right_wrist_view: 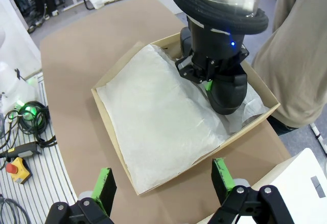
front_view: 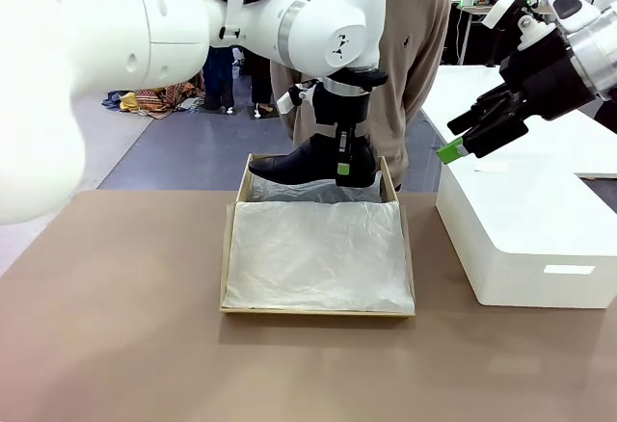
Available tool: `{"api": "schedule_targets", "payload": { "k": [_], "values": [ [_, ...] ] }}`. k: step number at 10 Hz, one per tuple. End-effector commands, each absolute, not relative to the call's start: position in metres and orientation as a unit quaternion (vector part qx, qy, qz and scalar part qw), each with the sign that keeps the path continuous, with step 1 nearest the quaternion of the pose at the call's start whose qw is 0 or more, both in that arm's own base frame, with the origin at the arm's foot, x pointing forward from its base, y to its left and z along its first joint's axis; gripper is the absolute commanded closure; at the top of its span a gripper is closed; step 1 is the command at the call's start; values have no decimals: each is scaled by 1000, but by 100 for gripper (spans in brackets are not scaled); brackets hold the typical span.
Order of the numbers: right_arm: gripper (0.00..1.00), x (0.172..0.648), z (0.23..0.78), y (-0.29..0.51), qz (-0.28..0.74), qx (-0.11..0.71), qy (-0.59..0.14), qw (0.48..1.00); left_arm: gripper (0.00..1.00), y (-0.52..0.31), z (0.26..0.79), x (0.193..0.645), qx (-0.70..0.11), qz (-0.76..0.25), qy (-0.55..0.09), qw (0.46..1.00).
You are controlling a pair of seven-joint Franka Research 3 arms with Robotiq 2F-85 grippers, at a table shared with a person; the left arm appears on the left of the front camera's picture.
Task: Pack the shoes into the box.
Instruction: Place the other shoe of the Shoes into the Shoes Box.
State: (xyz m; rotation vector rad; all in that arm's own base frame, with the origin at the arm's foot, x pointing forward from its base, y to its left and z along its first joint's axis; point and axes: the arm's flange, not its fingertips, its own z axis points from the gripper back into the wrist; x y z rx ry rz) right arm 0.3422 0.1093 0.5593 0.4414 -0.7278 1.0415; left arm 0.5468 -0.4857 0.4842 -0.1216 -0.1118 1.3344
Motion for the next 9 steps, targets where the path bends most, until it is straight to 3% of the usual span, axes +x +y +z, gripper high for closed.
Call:
{"api": "schedule_targets", "payload": {
  "k": [1,4,9],
  "values": [
    [0,345,558,108,490,216,-346,771,100,-497,493,549,-59,644,-60,760],
    [0,345,558,108,490,216,-346,771,100,-501,485,552,-45,636,-29,770],
    [0,345,558,108,490,216,-346,771,100,-496,466,554,-24,645,-31,763]
  ]
}}
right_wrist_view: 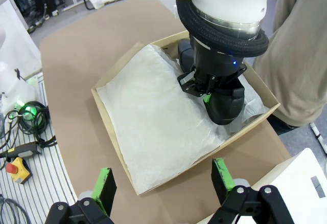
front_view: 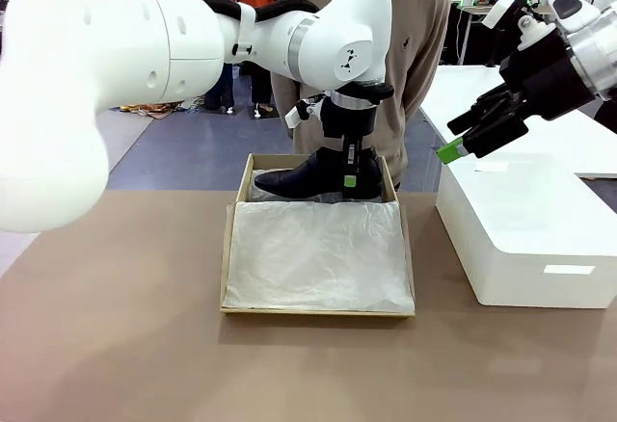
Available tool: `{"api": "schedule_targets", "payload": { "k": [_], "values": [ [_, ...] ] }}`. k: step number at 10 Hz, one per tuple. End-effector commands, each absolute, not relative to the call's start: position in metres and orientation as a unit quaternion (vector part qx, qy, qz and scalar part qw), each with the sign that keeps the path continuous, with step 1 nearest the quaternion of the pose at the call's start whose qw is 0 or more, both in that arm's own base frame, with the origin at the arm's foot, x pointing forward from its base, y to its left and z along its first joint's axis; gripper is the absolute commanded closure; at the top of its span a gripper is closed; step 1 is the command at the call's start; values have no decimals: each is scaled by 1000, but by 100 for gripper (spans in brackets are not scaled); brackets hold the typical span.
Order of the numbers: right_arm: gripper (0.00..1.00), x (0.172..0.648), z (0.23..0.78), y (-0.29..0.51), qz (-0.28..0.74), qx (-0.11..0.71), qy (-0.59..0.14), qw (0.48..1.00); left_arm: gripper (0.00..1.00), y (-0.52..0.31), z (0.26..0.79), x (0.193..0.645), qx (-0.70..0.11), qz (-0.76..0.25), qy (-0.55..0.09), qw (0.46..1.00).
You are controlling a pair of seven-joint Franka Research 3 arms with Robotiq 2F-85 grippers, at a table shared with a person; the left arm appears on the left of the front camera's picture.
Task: Pack the shoes into the box.
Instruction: Place the other shoe of the Shoes into the Shoes Box.
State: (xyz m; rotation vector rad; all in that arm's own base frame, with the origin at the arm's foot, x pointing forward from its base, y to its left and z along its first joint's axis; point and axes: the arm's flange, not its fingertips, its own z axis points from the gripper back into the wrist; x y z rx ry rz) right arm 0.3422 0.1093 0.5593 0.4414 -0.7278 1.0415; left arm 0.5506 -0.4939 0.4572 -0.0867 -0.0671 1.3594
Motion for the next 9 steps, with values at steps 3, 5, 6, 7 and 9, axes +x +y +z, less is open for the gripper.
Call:
{"api": "schedule_targets", "payload": {
  "k": [3,5,6,7,9],
  "values": [
    [0,345,558,108,490,216,-346,771,100,-491,455,554,-20,646,-37,762],
    [0,345,558,108,490,216,-346,771,100,-490,446,557,-15,649,-34,760],
    [0,345,558,108,490,216,-346,771,100,-491,442,560,-16,648,-37,760],
    [0,345,558,108,490,216,-346,771,100,-493,437,563,-12,647,-35,761],
    [0,345,558,108,490,216,-346,771,100,-495,432,566,-10,649,-32,760]
  ]
}}
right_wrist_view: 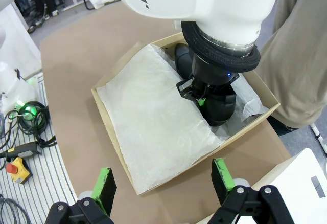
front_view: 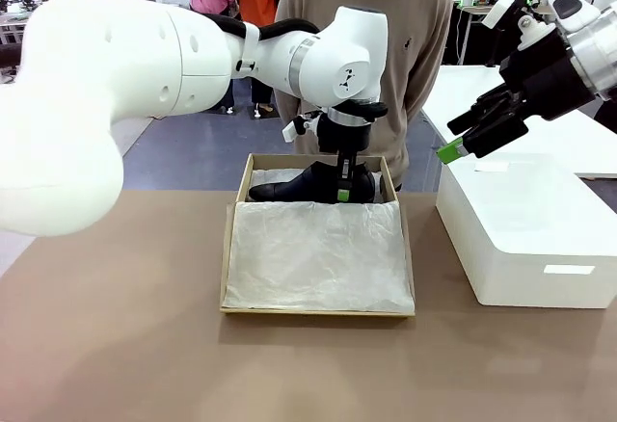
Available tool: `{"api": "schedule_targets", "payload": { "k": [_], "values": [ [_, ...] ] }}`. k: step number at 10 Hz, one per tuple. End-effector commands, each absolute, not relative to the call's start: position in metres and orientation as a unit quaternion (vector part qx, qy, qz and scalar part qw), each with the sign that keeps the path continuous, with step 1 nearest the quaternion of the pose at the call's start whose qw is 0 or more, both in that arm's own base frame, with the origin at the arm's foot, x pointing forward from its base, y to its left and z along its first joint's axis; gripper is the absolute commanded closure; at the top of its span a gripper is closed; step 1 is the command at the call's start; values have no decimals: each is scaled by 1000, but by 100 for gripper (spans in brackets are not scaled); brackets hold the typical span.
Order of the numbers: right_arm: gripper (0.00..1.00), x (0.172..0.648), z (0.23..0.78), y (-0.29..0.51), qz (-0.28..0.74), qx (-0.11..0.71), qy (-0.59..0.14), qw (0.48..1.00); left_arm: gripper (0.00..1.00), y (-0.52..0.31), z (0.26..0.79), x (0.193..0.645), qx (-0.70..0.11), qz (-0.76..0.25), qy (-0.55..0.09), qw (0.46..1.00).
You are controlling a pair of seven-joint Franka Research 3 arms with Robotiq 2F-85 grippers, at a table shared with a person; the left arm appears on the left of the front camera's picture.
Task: Pack the shoes into the box.
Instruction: Place the other shoe of the Shoes into the Shoes Box.
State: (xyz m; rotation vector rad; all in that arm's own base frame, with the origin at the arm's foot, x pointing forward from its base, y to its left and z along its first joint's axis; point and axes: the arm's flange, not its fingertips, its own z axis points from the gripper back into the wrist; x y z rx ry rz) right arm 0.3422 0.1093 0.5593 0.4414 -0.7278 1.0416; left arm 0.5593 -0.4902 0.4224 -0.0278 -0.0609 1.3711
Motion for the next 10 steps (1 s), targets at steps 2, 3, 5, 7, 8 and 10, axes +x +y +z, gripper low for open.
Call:
{"api": "schedule_targets", "payload": {
  "k": [2,3,5,7,8,10],
  "values": [
    [0,345,558,108,490,216,-346,771,100,-498,429,567,-13,647,-27,762],
    [0,345,558,108,490,216,-346,771,100,-498,430,567,-14,645,-24,764],
    [0,345,558,108,490,216,-346,771,81,-498,432,566,-18,638,-12,770],
    [0,345,558,108,490,216,-346,771,41,-497,439,564,-21,634,-6,773],
    [0,345,558,108,490,216,-346,771,21,-496,447,565,-20,634,-13,773],
    [0,345,558,108,490,216,-346,771,0,-493,470,569,-24,635,-27,771]
  ]
}}
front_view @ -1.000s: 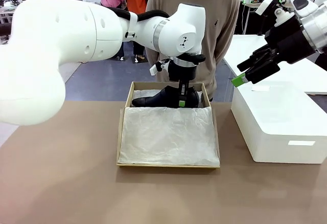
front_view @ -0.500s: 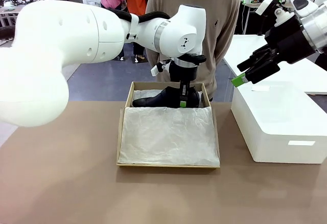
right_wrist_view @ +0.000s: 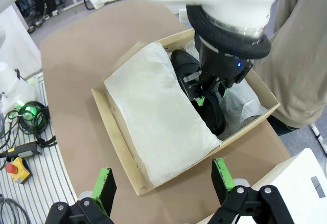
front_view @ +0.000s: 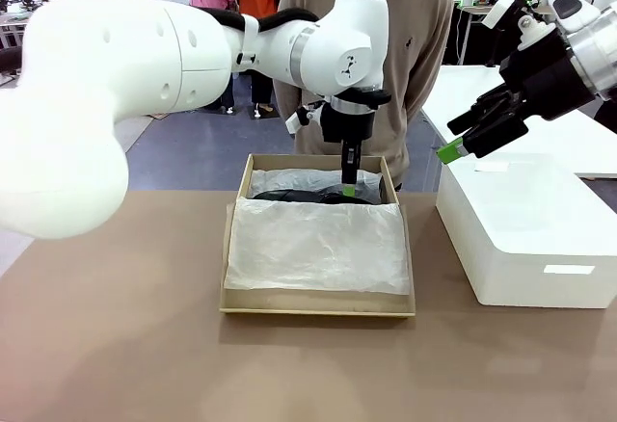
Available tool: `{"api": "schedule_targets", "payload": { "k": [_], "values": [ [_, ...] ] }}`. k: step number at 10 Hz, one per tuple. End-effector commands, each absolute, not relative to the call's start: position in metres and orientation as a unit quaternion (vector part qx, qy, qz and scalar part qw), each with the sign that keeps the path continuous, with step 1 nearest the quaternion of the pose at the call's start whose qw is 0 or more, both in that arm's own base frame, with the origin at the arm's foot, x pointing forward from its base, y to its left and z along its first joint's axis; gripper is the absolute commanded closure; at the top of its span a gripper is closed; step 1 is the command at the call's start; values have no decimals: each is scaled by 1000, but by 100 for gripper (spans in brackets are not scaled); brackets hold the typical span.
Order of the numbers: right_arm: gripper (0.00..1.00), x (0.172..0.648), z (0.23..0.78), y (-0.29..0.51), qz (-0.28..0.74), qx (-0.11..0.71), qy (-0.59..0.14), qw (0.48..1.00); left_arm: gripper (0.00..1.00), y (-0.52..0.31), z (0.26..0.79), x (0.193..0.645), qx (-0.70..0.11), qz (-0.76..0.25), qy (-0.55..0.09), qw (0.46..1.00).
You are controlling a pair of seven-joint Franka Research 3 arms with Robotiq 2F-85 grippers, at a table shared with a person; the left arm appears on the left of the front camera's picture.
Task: Pack the shoes into the box.
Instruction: Place the other shoe of the Shoes into the Shoes Box, then close the Shoes Box.
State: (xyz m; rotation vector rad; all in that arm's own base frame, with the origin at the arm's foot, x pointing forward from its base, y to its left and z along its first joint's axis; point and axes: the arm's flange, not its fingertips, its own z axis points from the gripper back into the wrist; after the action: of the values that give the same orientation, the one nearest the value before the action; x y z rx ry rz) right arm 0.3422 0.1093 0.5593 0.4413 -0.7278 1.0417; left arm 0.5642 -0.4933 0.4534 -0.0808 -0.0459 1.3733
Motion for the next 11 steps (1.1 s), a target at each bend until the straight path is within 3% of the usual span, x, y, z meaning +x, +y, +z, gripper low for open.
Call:
{"api": "schedule_targets", "payload": {
  "k": [1,11],
  "values": [
    [0,345,558,108,490,216,-346,771,0,-492,480,569,-21,634,-35,772],
    [0,345,558,108,490,216,-346,771,0,-486,486,564,-39,635,-34,771]
  ]
}}
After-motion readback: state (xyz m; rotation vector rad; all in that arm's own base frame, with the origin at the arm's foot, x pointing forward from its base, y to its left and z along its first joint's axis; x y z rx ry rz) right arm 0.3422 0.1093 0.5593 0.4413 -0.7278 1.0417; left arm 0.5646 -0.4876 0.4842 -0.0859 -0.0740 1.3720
